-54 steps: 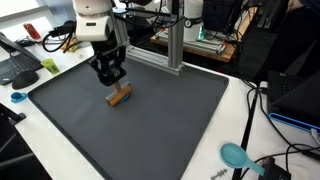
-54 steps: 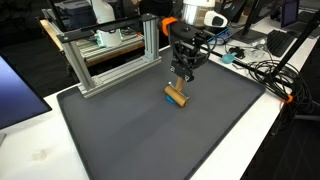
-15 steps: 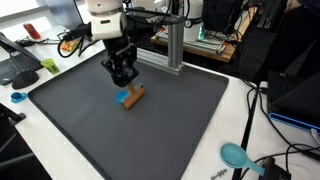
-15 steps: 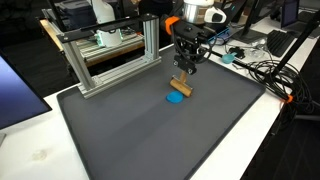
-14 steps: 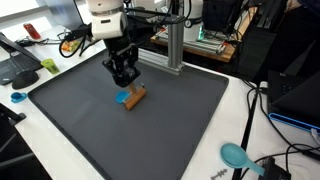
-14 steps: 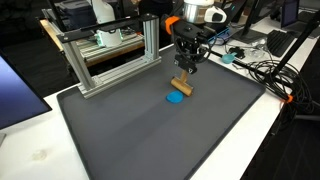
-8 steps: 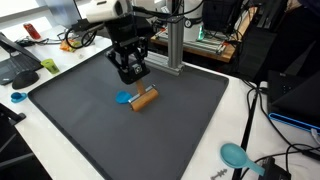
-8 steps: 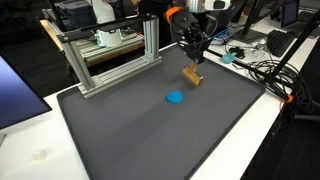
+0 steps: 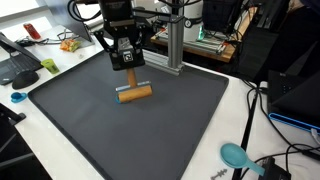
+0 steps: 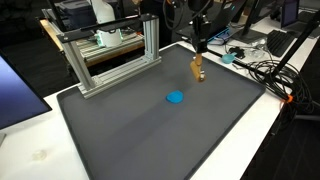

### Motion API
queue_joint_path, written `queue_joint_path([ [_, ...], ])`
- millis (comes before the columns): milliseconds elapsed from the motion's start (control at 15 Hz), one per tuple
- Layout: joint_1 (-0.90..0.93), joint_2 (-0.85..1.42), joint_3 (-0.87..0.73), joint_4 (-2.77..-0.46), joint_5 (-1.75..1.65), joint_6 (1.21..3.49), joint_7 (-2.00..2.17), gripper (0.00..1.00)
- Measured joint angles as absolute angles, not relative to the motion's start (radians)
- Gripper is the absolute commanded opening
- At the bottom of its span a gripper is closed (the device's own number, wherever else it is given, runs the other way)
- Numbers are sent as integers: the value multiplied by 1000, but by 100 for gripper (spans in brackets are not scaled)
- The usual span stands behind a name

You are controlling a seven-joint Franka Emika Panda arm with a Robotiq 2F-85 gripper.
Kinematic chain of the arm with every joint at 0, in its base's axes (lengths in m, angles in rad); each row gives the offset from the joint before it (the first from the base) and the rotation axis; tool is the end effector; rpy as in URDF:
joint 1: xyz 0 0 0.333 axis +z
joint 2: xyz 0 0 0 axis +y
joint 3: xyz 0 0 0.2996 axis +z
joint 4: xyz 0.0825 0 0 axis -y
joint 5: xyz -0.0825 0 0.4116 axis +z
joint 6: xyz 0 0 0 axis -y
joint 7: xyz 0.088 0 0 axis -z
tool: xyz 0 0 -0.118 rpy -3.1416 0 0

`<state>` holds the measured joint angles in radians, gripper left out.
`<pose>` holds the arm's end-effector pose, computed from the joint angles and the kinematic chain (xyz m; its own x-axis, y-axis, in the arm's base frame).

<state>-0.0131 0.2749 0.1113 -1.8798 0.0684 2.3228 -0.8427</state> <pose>0.6531 0.0632 0.3404 0.6138 0.7697 0.1756 0.7728 -0.6313 0.0660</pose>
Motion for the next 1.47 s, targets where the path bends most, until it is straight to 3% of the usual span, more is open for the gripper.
queue_joint_path([
  [267, 6, 284, 69, -1845, -73, 2271, -576, 22],
  [333, 7, 290, 61, -1823, -98, 2231, -520, 47],
  [667, 8, 316, 46, -1745, -127, 2113, -417, 47],
  [733, 8, 318, 46, -1744, -128, 2113, -415, 22],
  [1467, -4, 329, 38, -1867, -107, 2335, -288, 22],
])
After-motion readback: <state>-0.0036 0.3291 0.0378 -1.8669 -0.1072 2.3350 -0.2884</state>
